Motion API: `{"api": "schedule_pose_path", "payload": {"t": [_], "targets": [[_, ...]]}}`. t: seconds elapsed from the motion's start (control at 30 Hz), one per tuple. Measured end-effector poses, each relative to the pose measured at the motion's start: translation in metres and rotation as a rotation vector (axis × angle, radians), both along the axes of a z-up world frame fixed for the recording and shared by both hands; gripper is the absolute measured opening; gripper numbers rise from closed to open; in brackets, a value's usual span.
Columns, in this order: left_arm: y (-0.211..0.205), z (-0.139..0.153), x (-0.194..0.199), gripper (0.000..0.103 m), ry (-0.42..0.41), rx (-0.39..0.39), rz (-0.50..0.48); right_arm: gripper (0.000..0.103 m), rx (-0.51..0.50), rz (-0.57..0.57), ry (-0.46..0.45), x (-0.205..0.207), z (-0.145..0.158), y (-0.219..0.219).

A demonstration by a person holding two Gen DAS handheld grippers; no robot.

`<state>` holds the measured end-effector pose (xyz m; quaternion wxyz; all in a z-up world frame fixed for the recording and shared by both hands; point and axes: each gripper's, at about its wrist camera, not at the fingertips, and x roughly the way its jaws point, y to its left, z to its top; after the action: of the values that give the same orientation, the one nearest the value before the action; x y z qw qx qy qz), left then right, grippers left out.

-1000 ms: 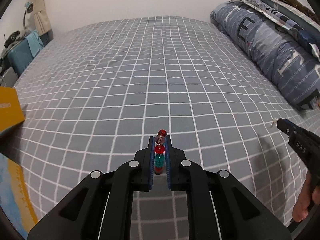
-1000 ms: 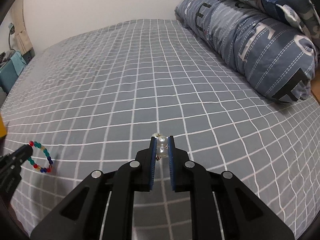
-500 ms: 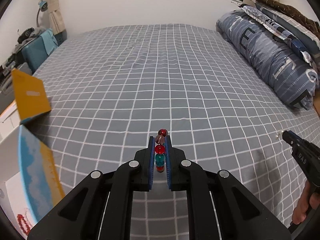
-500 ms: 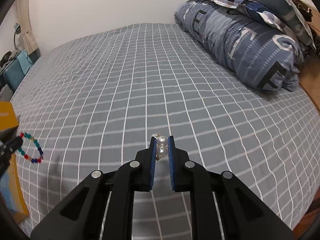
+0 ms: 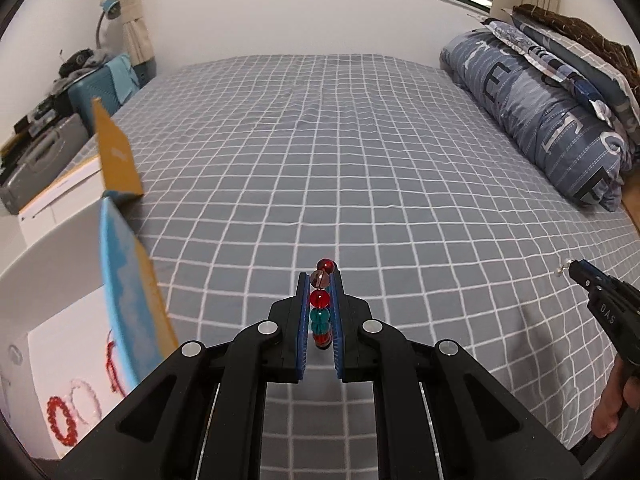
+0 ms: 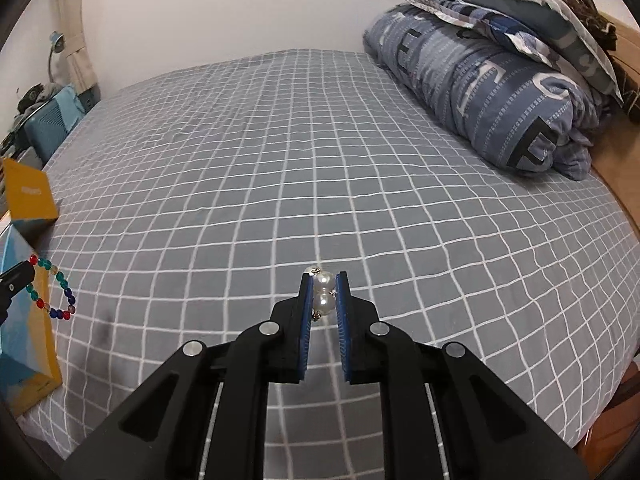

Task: Organize jewelry
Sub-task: 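Lift both held items and carry them over the open white box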

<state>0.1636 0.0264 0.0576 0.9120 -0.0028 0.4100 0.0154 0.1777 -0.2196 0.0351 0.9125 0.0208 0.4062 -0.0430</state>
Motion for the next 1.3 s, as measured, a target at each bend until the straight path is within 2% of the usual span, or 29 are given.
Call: {"api": "schedule_pose_path", "payload": {"t": [0.23, 0.67, 0.87, 1.1, 1.3], "targets": [[0.032, 0.016, -0.027, 0.009, -0.03, -0.001, 0.037, 0.011, 0.0, 0.073, -0.031, -0.004, 0.019, 0.05], [0.127, 0.044, -0.063, 0.009, -0.07, -0.01, 0.207, 0.011, 0.016, 0.315, -0.071, -0.007, 0.041, 0.209], [0.169, 0.054, -0.083, 0.009, -0.086, -0.017, 0.282, 0.011, 0.018, 0.406, -0.082, -0.018, 0.046, 0.265], [0.213, 0.06, -0.106, 0.009, -0.085, -0.016, 0.371, 0.011, 0.022, 0.503, -0.093, -0.035, 0.051, 0.321], [0.24, 0.053, -0.125, 0.009, -0.074, -0.003, 0.426, 0.011, 0.026, 0.575, -0.101, -0.05, 0.054, 0.36]]}}
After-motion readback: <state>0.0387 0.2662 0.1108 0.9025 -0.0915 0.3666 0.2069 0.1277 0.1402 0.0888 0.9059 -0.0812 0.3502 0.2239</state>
